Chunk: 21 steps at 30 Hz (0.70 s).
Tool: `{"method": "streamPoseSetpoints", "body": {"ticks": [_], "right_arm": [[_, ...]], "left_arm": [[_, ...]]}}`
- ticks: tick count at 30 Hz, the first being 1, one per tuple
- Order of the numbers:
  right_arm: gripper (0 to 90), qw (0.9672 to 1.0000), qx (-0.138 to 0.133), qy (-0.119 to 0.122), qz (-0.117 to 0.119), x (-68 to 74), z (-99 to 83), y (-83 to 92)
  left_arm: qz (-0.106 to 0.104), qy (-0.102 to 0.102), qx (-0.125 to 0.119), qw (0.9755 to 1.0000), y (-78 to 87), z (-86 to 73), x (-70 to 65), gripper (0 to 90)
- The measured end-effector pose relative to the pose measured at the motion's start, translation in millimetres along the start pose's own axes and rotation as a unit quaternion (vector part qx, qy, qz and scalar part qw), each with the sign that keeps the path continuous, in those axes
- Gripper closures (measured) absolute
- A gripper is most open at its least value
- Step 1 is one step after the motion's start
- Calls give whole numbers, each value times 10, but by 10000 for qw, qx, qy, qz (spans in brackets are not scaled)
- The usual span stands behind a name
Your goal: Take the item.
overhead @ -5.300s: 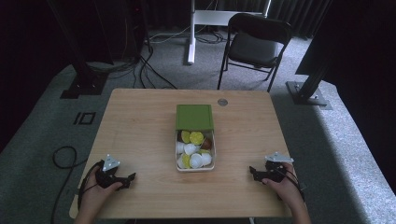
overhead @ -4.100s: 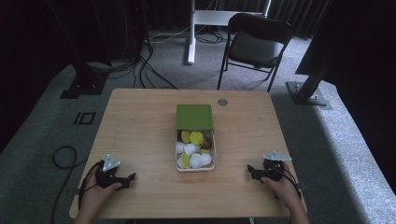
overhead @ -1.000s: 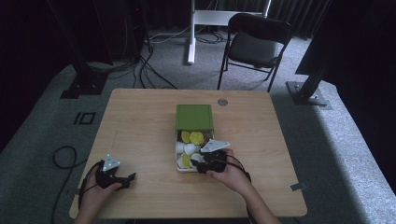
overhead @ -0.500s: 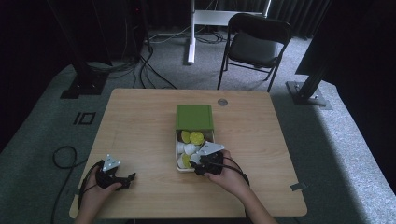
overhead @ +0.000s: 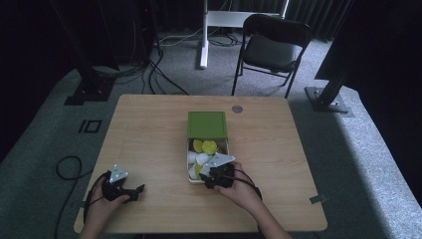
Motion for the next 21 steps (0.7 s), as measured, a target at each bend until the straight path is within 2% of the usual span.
{"method": "streamPoseSetpoints", "body": {"ticks": [5,8,18,21], "right_arm": [[442,9999,96,13,-47,3,-5,-51],[436,9998,125,112,-137,23,5,-77],[470,9998,107,189,-21,22,65,-45],[470,10000,16,94,16,1,86,-12]], "left_arm": [[0,1,0,10000,0,0,0,103],[2,4,0,10000,0,0,-1,102],[-1,2,-2,10000,0,0,0,103],[-1,7,-4,10000,-1,0,-1,103]]}}
Point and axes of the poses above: each handheld gripper's, and its own axes: y roughly backward along the jaws, z roughly out of its top, x roughly to its left, the point moved 1 cm from there along -y, roughly forward along the jaws, and after that the axes turned 4 degrees about -x, right-handed, at the moved point
